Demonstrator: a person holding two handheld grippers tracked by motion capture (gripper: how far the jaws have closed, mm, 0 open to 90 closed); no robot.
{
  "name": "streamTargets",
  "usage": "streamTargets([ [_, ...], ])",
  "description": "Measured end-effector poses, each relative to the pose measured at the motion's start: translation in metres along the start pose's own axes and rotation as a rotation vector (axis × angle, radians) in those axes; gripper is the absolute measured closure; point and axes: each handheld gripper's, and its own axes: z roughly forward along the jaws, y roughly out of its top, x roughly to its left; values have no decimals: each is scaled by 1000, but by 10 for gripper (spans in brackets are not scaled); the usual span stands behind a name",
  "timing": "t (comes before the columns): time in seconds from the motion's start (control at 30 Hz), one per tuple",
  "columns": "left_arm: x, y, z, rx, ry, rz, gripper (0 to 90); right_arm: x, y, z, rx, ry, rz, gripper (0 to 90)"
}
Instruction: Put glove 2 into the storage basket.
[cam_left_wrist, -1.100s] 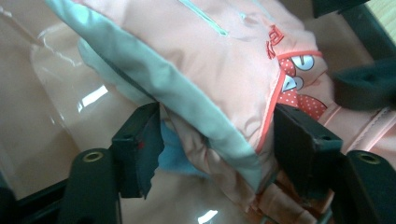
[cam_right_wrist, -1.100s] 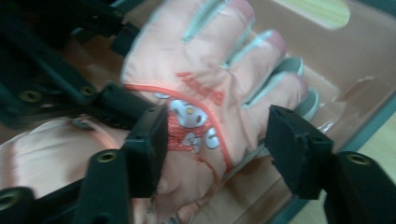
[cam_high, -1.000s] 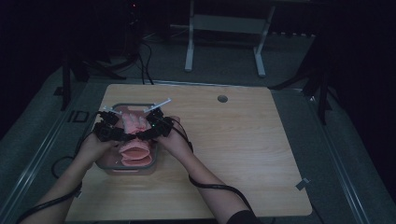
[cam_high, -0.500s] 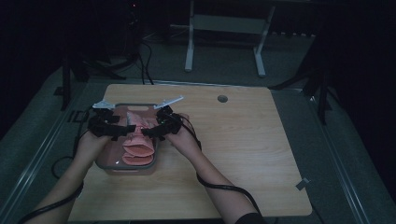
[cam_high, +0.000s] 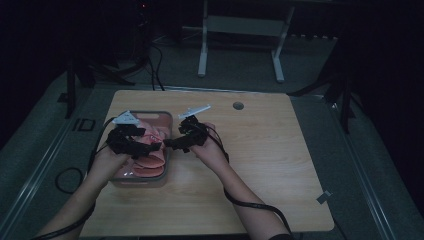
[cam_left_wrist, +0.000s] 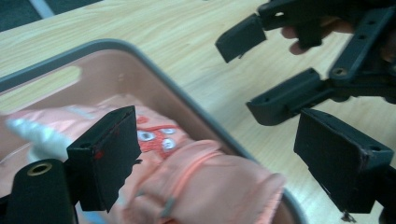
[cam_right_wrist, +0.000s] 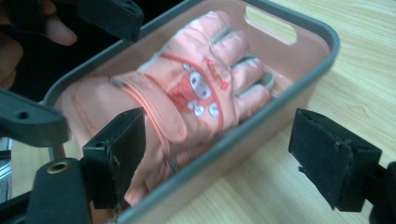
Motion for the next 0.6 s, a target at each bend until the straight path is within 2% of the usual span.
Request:
streamTargets([
  [0.1,-6,2,1,-7,-16,8,143,-2,-5,-5,5,-4,-4,188],
  [0.17,-20,5,4,-9,-44,39,142,-6,-12,-13,3,-5,-2,185],
  [0.2,-20,5,4,-9,-44,39,143,-8,-15,-17,2,-7,0,185],
  [0.27,-29,6,5,-10,-66,59,143,-11,-21,-23,2,-9,-1,184],
  [0.33,-34,7,6,-11,-79,65,142,-11,-21,-23,2,-9,-1,184],
  [0.37,-44,8,10,-18,-99,79,142,-12,-24,-26,-5,-15,-3,186],
  [0.43,-52,8,13,-16,-115,94,143,-18,-37,-38,-11,-30,-8,186],
  [0.6,-71,10,22,-12,-154,130,143,-26,-51,-47,9,-32,-5,185],
])
